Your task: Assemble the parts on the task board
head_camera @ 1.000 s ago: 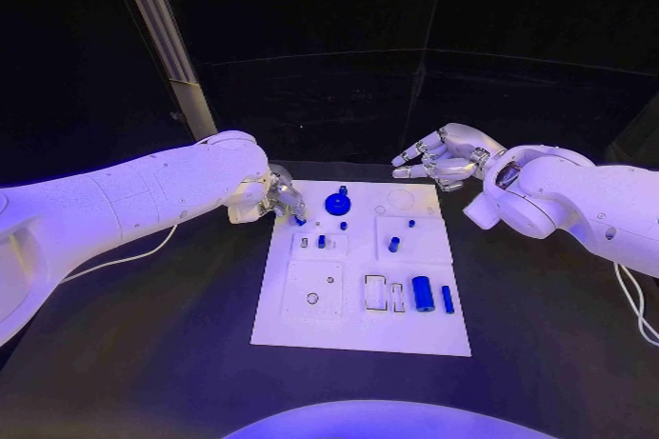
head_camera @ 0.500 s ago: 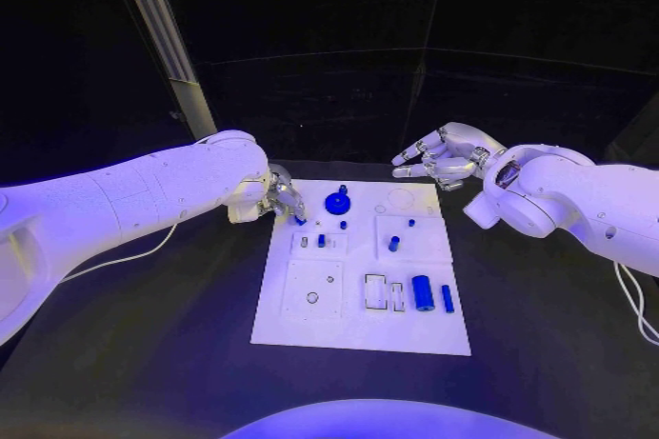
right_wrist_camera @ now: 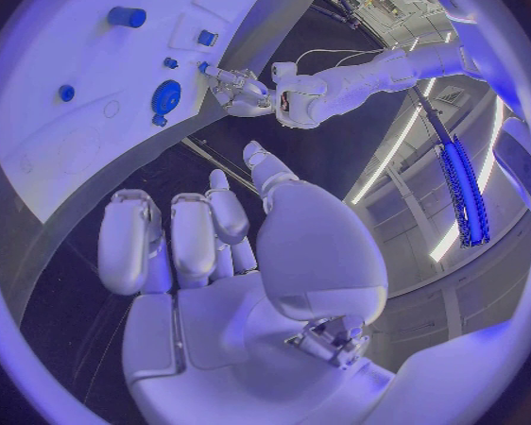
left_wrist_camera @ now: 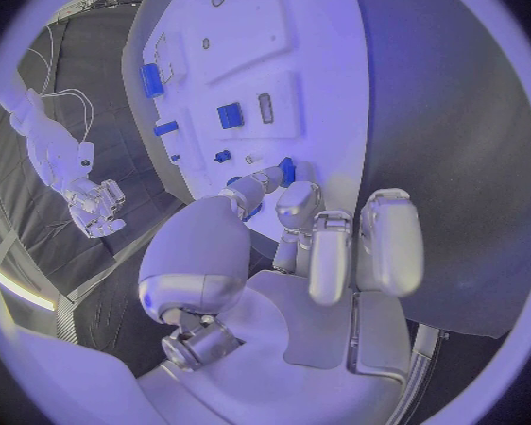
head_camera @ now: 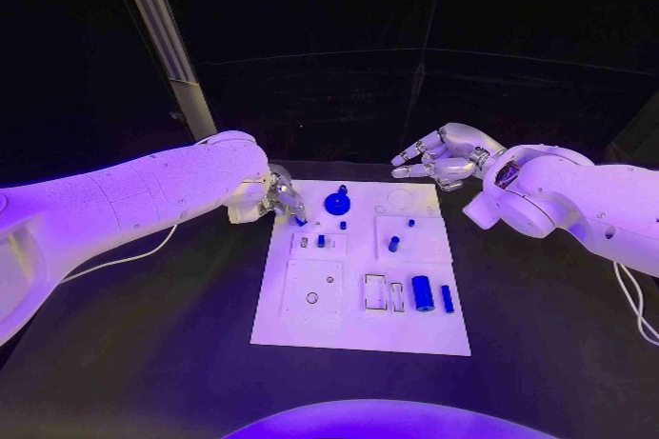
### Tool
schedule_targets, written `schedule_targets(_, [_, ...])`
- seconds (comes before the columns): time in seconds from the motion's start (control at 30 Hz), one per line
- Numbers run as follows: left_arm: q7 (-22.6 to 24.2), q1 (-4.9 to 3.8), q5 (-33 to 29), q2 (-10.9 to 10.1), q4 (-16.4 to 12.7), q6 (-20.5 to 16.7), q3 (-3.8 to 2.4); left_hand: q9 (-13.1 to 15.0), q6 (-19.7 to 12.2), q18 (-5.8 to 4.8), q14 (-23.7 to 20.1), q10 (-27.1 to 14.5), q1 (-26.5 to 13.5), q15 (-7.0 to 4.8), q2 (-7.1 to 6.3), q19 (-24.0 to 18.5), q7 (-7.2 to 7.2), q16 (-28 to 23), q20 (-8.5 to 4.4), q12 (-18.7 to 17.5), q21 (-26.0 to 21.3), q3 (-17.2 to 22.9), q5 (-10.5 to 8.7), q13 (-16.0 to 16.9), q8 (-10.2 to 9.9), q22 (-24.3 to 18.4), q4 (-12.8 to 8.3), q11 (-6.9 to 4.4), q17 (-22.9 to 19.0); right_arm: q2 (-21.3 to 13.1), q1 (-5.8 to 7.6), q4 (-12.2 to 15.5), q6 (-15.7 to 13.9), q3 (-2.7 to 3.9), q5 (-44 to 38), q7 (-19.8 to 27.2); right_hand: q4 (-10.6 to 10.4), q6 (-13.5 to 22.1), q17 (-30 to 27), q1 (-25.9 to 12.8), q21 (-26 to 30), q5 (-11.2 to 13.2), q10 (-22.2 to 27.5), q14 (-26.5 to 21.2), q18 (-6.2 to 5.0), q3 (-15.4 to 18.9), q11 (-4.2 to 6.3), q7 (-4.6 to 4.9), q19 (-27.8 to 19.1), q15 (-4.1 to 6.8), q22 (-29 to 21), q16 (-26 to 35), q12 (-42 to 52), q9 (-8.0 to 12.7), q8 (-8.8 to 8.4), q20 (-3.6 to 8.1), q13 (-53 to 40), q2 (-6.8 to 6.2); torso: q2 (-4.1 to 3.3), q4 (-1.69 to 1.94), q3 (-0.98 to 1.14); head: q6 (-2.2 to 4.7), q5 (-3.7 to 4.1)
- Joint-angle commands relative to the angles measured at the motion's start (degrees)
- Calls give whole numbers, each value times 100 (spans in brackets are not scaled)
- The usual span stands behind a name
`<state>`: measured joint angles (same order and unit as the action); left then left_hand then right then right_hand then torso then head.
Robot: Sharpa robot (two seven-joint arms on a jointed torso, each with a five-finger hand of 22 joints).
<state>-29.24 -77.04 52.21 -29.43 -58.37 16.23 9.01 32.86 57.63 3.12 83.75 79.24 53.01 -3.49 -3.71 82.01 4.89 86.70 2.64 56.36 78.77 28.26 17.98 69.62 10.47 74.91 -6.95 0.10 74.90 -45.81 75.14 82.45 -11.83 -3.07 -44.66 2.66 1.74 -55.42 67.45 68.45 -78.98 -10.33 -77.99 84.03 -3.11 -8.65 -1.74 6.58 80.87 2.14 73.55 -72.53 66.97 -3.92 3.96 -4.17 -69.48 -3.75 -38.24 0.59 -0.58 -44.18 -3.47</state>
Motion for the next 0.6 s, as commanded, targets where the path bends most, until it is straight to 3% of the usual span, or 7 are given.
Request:
schedule_targets(0.03, [55, -7, -13, -10, -29, -32, -2, -23, 0, 26, 503, 46, -21, -11, -124, 33, -26, -20, 19, 36, -27, -138, 13, 7, 34, 612, 45, 0, 1017, 6, 10, 3, 40, 3, 19, 9, 24, -24, -6, -67, 19, -33, -19, 105, -75, 8, -8, 12, -1, 34, -6, 27, -5, 7, -32, 27, 6, 9, 1, 7, 0, 5, 1])
schedule_targets(0.2, [57, -11, -13, -19, -58, -48, -2, -58, 9, 25, 504, 51, -19, -10, -192, 38, -27, -17, 19, 53, -28, -318, 5, 15, 40, 616, 115, 0, 1020, 10, 10, 1, 42, 3, 19, 9, 24, -24, -6, -67, 19, -33, -19, 105, -75, 8, -8, 12, -1, 34, -6, 27, -5, 7, -32, 27, 6, 9, 2, 4, 0, 11, -5])
schedule_targets(0.6, [74, -18, -13, -36, -116, -88, -3, -68, 19, 25, 505, 55, -3, -12, -195, 41, -31, -14, 18, 63, -27, -360, 1, 20, 47, 618, 136, -2, 1023, 12, 10, -3, 46, 3, 19, 9, 24, -24, -6, -67, 19, -33, -19, 105, -75, 8, -8, 12, -1, 34, -6, 27, -5, 7, -32, 27, 6, 9, -1, 2, 0, 15, -7])
